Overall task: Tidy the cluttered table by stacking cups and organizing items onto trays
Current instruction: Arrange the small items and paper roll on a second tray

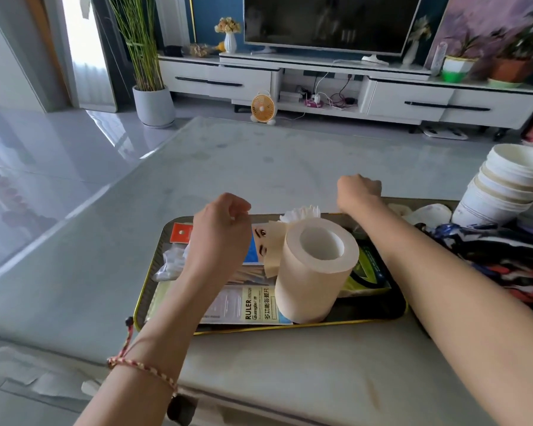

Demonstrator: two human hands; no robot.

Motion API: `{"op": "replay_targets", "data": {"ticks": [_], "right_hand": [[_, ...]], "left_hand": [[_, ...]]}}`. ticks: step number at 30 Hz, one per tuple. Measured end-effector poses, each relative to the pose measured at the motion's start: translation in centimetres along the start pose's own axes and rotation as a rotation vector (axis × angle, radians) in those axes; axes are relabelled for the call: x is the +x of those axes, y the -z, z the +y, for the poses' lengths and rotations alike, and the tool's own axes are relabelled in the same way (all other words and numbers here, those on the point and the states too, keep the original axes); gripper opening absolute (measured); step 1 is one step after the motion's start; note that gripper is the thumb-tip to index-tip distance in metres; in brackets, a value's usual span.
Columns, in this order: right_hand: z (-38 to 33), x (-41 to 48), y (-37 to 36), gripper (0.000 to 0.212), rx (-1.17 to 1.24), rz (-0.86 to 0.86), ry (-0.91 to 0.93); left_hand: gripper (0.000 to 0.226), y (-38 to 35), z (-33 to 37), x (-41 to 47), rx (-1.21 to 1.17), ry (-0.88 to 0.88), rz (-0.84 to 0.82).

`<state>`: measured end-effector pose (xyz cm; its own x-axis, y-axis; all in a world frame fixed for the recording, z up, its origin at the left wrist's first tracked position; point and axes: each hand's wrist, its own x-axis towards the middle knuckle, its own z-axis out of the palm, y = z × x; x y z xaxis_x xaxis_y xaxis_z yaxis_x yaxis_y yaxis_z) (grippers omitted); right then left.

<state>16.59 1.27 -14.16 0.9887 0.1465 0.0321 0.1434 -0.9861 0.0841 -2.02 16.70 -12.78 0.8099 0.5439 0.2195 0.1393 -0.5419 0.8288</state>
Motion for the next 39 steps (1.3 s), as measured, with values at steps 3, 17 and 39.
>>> {"op": "replay_targets", "data": {"ticks": [3,17,39], "right_hand": [[-0.2,1.0,-0.4,0.026,-0.001,0.069,-0.002],[-0.1,0.5,-0.4,0.027,-0.094,0.094,0.006],[-0.4,-1.2,6.7,0.017,1.209,-0.336,0.151]], "left_hand": [[0.025,0.1,-0.1,0.2,0.018,-0.013,-0.027],[0.023,1.6,-1.3,1.1,-0.021,0.062,-0.07],[0.023,1.3,-1.1,0.7,0.014,0.004,-0.091]]}}
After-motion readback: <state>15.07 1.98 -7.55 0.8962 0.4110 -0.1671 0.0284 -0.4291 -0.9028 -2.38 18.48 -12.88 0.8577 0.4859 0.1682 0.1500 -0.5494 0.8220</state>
